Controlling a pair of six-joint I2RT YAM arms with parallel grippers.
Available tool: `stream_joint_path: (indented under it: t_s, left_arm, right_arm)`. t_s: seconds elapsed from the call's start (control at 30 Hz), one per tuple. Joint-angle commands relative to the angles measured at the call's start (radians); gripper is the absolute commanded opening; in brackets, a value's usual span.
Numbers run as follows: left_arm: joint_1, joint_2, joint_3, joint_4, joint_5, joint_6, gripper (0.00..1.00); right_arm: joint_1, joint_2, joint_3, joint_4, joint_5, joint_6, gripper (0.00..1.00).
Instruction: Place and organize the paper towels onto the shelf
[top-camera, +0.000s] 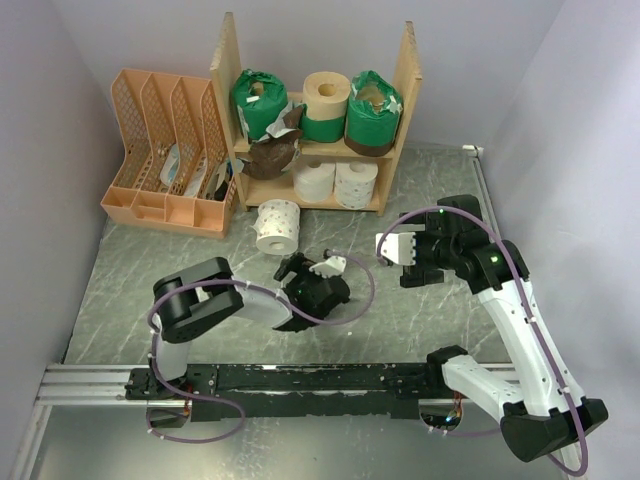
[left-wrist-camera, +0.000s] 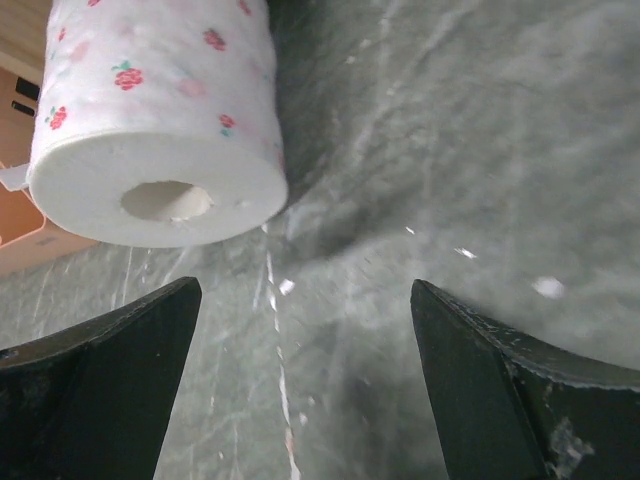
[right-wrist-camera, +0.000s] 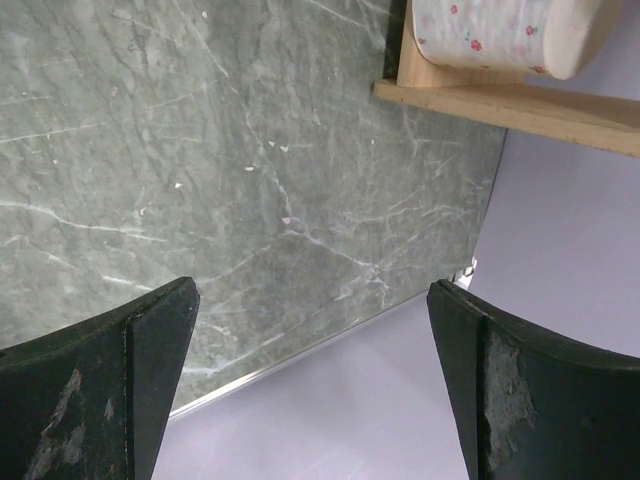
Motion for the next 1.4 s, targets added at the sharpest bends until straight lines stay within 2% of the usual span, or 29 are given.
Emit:
stream_joint_path:
  t_s: [0.0, 0.4, 0.73, 1.1, 1.37]
  left_arm:
    - [0.072, -0.004, -0.023, 0.159, 0.041, 0.067, 0.98]
    - [0.131, 0.113, 0.038, 0.23, 0.082, 0.109, 0.98]
    - [0.192, 0.124, 0.034, 0.232, 0.102, 0.097, 1.0]
    - [0.202, 0.112, 0.025, 0.198, 0.142, 0.05, 0.86]
    - [0.202, 0.108, 0.021, 0.227, 0.134, 0.073, 0.76]
  right_arm:
    - [0.0, 0.001, 0.029, -0.007, 0.008, 0.023, 1.0]
    - [0.0, 0.012, 0.043, 0.0, 0.008, 0.035, 1.0]
    - [-0.001, 0.008, 0.034, 0.017, 0.018, 0.036, 1.0]
    - [0.0, 0.003, 0.025, 0.042, 0.012, 0.042, 1.0]
    - [0.0, -0.013, 0.01, 0.055, 0.016, 0.04, 1.0]
